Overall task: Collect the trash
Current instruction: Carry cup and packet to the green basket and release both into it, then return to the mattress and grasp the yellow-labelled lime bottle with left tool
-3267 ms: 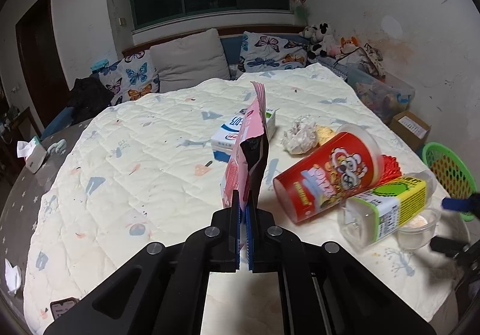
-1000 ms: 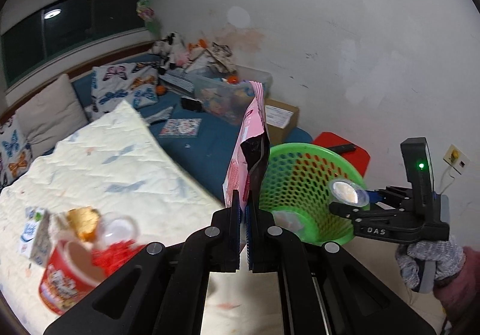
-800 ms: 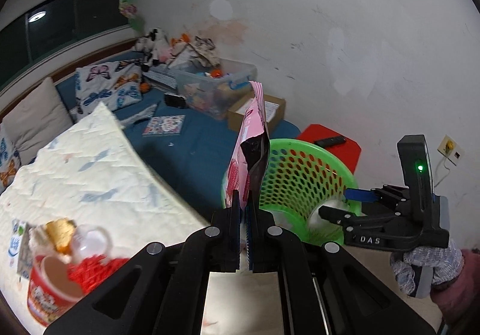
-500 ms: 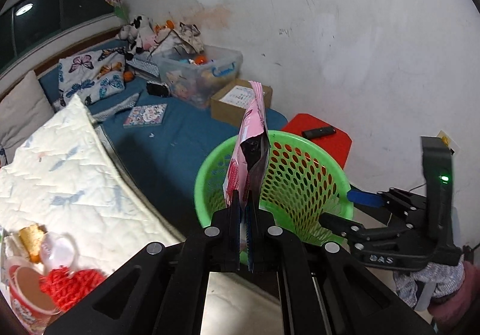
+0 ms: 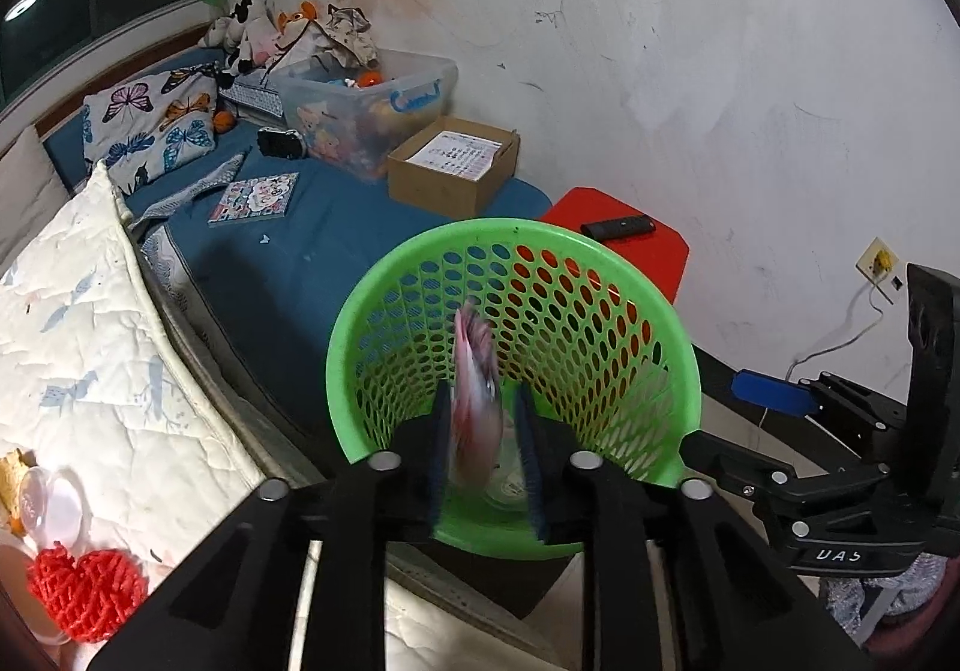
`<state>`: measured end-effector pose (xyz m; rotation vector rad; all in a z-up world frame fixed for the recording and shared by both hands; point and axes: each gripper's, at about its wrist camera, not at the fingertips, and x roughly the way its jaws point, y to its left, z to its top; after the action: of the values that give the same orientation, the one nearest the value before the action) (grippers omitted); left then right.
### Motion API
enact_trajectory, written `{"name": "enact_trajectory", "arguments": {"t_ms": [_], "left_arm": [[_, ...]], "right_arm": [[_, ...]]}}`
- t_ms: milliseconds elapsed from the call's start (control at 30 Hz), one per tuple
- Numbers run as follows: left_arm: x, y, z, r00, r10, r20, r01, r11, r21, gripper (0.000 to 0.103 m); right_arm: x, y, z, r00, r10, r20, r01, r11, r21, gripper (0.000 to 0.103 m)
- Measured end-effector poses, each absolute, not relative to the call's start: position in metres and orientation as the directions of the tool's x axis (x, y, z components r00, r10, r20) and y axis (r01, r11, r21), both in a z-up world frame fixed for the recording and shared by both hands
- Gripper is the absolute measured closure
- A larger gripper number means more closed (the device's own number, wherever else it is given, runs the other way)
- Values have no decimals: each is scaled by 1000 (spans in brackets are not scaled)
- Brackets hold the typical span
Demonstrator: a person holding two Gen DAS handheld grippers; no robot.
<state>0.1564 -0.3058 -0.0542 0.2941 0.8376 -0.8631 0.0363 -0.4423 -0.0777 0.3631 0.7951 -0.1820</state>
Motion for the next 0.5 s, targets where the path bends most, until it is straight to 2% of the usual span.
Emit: {"name": "enact_trajectory", "arguments": {"t_ms": [67, 200, 333, 500], "left_arm": [[154, -303, -54, 369, -552, -748, 769, 633, -88, 70], [149, -290, -51, 378, -556, -740, 768, 635, -85, 69], [141, -266, -45, 410, -550, -728, 760, 647, -61, 63], [132, -223, -41, 445, -525, -725, 744, 667, -26, 62]], "right_arm": [[36, -443, -77, 688, -23, -725, 295, 922, 251, 26], [37, -441, -76, 690, -17, -723, 289, 923, 254, 26], [38, -432, -73, 695, -7, -719, 273, 928, 255, 24], [42, -414, -68, 705, 20, -709, 237, 936, 261, 23]]}}
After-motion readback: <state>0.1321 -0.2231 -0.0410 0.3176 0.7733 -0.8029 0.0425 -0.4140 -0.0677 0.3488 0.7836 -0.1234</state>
